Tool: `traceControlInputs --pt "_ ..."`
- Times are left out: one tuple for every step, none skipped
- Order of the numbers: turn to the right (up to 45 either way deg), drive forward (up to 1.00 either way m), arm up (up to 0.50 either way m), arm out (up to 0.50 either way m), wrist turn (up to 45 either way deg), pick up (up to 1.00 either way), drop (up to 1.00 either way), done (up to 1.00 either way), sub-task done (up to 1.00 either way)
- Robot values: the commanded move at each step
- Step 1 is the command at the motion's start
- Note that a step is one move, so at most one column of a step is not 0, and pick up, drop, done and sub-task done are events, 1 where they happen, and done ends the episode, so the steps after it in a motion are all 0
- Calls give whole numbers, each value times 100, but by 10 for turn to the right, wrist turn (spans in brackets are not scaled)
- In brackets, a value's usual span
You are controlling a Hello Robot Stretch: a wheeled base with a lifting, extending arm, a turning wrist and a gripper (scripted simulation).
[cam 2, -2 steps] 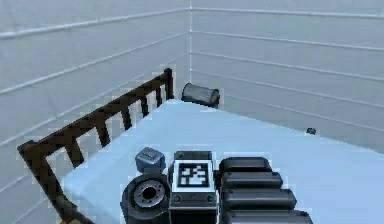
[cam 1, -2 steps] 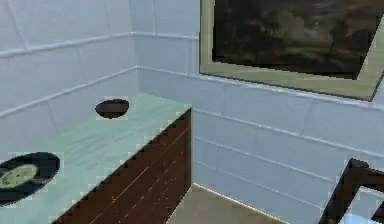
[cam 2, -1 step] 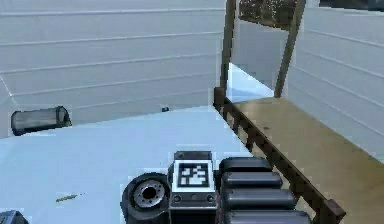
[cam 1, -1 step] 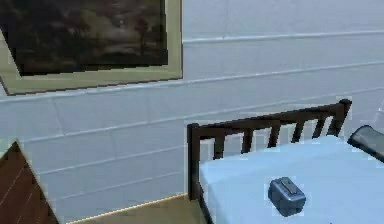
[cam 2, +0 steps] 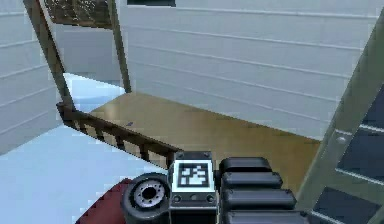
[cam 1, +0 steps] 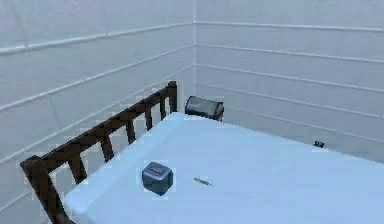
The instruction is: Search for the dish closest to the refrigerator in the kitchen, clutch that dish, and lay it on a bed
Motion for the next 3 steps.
traceControlInputs --pt "450 0 0 0 0 0 0 0 0" --pt "30 0 0 0 0 0 0 0 0" --pt "-450 0 0 0 0 0 0 0 0"
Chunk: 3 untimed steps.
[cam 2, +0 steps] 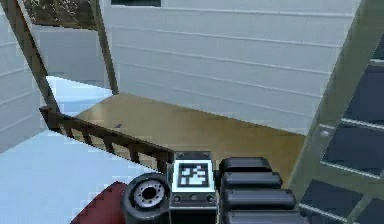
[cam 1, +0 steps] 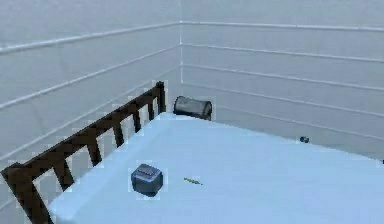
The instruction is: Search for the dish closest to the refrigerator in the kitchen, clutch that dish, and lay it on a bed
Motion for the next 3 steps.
traceControlInputs --pt "-450 0 0 0 0 0 0 0 0" --pt "-420 0 0 0 0 0 0 0 0" --pt "0 0 0 48 0 0 0 0 0"
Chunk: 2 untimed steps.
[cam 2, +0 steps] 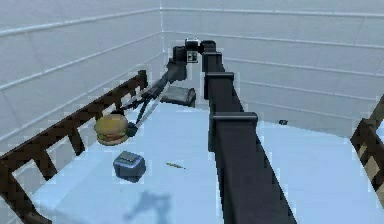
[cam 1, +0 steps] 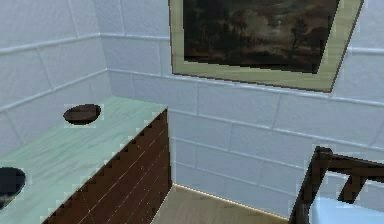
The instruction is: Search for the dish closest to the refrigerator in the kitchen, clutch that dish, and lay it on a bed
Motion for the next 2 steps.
traceControlInputs --pt "0 0 0 0 450 0 0 0 0" --pt "0 0 0 0 450 0 0 0 0"
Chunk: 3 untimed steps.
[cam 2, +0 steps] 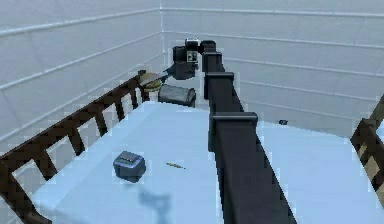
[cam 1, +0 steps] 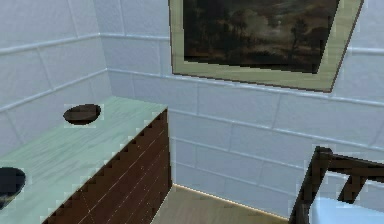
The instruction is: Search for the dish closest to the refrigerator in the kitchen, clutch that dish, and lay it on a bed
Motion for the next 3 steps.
traceControlInputs --pt "0 0 0 0 450 0 0 0 0" --pt "0 0 0 0 180 0 0 0 0" --pt "0 0 -40 0 0 0 0 0 0"
